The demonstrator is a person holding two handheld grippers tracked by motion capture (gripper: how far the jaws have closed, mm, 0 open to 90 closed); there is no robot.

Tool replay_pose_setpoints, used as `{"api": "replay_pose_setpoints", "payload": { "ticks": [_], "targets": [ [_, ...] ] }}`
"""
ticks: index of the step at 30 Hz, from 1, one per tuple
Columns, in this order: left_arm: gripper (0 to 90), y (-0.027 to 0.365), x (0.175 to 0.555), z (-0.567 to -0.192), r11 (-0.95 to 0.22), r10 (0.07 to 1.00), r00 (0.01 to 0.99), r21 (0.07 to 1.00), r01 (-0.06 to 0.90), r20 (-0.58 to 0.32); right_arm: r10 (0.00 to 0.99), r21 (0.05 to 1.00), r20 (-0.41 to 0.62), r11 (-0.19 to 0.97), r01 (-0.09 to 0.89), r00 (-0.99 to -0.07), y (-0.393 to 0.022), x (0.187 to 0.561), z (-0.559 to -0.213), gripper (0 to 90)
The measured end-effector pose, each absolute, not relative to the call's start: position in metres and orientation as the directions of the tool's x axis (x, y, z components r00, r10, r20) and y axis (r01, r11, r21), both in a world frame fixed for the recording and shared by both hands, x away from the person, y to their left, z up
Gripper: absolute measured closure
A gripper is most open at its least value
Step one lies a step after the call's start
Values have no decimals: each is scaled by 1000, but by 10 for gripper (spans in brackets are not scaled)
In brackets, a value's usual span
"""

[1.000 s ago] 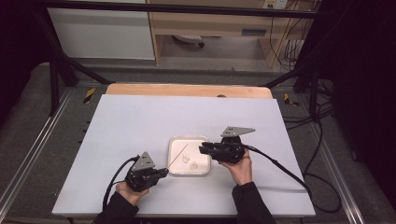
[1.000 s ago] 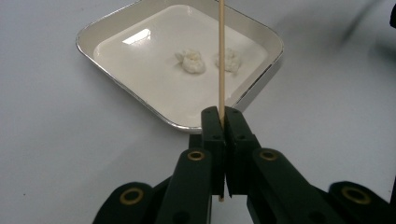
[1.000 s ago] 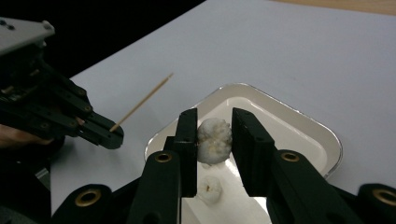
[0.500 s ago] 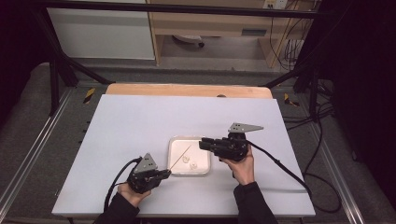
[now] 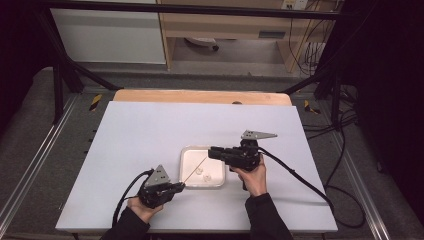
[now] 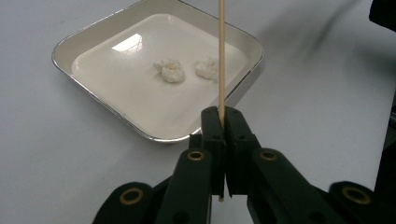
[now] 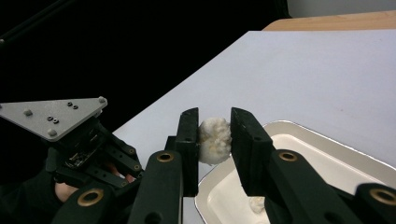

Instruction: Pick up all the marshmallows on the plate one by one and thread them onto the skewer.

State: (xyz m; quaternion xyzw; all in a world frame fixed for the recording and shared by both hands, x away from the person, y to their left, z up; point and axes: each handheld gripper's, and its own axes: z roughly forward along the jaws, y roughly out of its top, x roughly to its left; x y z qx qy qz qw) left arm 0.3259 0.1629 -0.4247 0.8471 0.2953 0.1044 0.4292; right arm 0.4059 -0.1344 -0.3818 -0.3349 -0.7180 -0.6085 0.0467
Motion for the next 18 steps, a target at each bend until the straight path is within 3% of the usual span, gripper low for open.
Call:
{"api": "replay_pose_setpoints", "payload": {
  "ticks": [18],
  "targets": [
    [883, 161, 326, -425, -452, 587, 807, 797, 400, -72, 387, 822, 511, 41, 567, -768, -126, 407, -393, 741]
  ]
}}
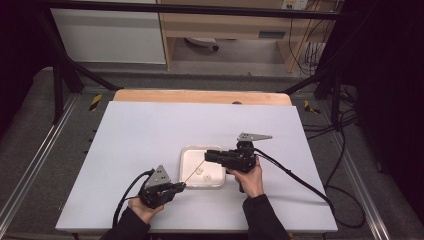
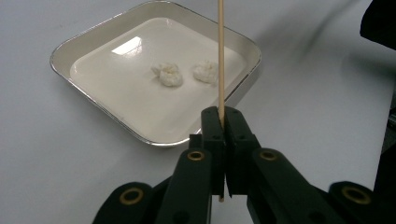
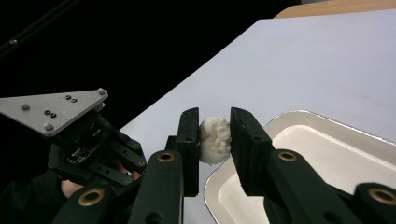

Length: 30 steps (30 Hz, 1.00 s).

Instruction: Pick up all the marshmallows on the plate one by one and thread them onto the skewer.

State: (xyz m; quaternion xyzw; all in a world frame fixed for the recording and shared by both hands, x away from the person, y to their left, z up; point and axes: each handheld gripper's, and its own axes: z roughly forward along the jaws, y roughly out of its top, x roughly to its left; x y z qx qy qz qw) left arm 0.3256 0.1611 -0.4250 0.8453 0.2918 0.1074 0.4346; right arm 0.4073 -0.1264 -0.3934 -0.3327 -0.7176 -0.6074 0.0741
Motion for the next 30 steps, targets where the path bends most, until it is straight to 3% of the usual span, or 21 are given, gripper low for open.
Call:
{"api": "replay_pose_setpoints", "payload": {
  "ticks": [30],
  "targets": [
    [887, 157, 323, -429, -434, 582, 811, 819, 376, -64, 363, 823, 525, 14, 567, -770, -120, 398, -400, 779]
  ]
}}
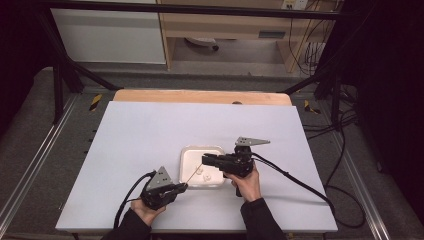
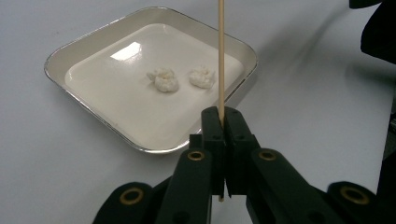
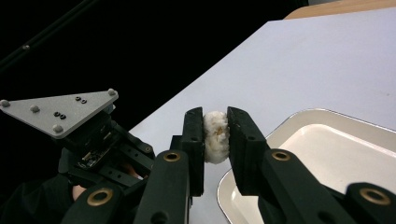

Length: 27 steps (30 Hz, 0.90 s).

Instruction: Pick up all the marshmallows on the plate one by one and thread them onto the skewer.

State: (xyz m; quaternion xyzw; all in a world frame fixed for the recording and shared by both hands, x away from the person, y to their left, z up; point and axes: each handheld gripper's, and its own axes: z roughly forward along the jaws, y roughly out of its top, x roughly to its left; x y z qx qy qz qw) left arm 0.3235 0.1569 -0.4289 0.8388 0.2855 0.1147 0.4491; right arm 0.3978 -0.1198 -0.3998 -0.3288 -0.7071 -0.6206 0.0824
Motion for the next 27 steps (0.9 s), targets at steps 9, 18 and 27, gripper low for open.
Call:
{"api": "replay_pose_setpoints", "payload": {
  "ticks": [9, 18, 27],
  "targets": [
    [888, 155, 324, -429, -425, 577, 813, 824, 375, -73, 351, 823, 532, -1, 568, -771, -118, 395, -402, 787],
    [888, 149, 326, -424, -373, 569, 815, 850, 371, -106, 319, 793, 562, 55, 607, -763, -112, 392, -412, 790],
    [887, 140, 329, -426, -383, 593, 799, 836, 392, -102, 337, 795, 548, 73, 602, -766, -103, 385, -427, 782]
  ]
}}
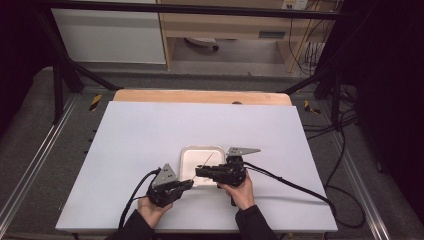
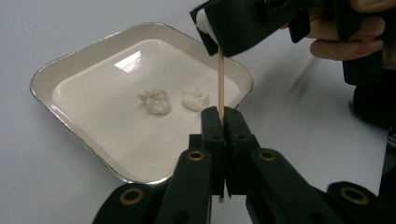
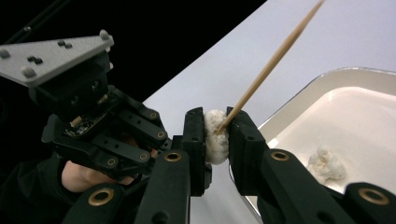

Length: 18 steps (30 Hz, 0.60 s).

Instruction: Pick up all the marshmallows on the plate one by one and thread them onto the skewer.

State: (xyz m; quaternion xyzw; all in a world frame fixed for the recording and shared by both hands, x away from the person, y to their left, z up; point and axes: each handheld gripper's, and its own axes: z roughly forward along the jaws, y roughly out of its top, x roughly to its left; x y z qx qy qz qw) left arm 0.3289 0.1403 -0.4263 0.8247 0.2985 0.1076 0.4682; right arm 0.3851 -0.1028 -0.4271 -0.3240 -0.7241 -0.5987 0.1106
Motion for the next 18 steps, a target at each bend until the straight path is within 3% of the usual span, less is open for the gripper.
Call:
{"api": "replay_pose_setpoints", "payload": {
  "ticks": [12, 13, 15, 16, 17, 18],
  "targets": [
    [885, 135, 332, -429, -384, 599, 793, 829, 406, -111, 354, 788, 538, 110, 605, -765, -99, 382, -434, 748],
    [886, 136, 332, -429, -381, 600, 792, 830, 406, -112, 366, 801, 515, 115, 587, -775, -101, 382, -432, 642],
    [886, 138, 333, -429, -375, 604, 788, 830, 412, -119, 376, 808, 502, 116, 578, -778, -102, 382, -430, 613],
    [886, 141, 333, -429, -372, 607, 785, 830, 416, -121, 387, 823, 476, 120, 555, -790, -104, 382, -426, 529],
    [885, 141, 333, -429, -372, 607, 785, 830, 416, -121, 387, 823, 476, 120, 555, -790, -104, 382, -426, 529],
    [885, 142, 333, -429, -368, 610, 783, 831, 417, -123, 420, 840, 433, 135, 526, -798, -108, 382, -421, 465]
  ]
}}
